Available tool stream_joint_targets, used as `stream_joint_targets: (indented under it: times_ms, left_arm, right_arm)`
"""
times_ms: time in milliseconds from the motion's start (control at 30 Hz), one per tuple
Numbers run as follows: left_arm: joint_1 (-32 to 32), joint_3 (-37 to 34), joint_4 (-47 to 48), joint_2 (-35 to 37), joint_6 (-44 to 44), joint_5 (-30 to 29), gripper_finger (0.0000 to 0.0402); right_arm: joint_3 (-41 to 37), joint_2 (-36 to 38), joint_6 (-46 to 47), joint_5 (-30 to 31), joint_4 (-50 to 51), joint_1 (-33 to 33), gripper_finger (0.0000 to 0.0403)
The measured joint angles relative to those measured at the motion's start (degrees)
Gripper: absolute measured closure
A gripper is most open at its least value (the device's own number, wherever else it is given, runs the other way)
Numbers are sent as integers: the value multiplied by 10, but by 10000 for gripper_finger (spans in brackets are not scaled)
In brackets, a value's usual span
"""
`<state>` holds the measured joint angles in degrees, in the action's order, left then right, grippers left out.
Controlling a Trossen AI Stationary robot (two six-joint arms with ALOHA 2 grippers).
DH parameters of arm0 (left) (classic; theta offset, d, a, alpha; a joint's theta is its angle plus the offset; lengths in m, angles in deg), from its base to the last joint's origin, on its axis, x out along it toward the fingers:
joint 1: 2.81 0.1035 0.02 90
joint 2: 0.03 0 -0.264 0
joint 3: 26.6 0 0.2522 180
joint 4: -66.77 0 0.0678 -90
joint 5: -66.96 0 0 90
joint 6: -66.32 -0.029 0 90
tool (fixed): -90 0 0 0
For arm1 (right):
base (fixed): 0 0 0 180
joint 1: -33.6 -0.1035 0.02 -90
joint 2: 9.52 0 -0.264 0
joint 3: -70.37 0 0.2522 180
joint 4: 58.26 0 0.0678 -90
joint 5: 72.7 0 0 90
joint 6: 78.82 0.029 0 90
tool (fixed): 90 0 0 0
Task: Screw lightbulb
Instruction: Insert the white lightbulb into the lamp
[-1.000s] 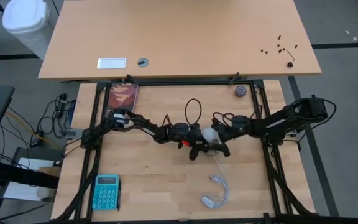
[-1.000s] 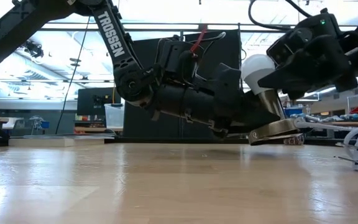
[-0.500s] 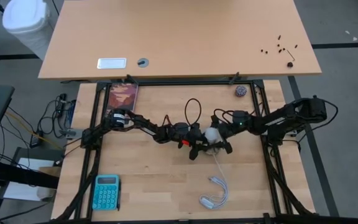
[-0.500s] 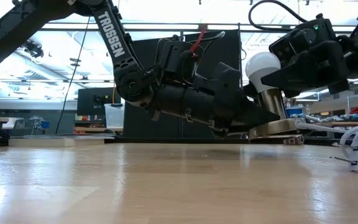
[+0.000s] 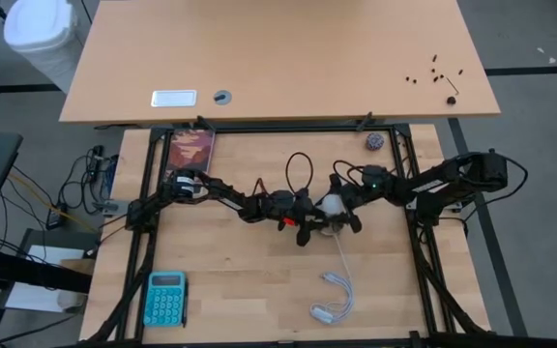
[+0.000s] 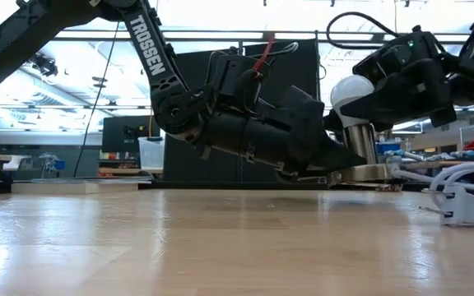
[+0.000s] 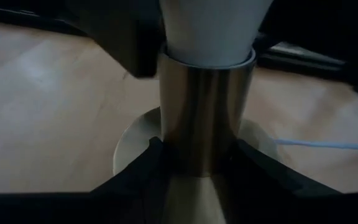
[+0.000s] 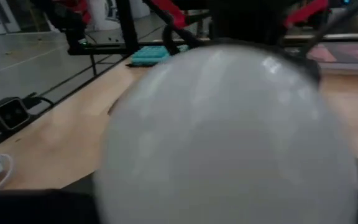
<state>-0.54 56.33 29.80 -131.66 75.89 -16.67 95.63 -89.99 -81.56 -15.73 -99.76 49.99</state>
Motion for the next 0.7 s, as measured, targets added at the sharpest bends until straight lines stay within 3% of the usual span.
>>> stream_joint_targets:
  times_ms: [233,400,700]
  left_arm:
    - [0,2,20,2,-4,-43,231]
    - [0,2,23,2,-4,-59,231]
    - [0,0,29,2,-3,-98,230]
  right_arm:
    - [-1,-1,2,8,17,18,206]
    - [-1,-1,16,44,29,18,231]
    - [-1,-1,49,224,36,-28,233]
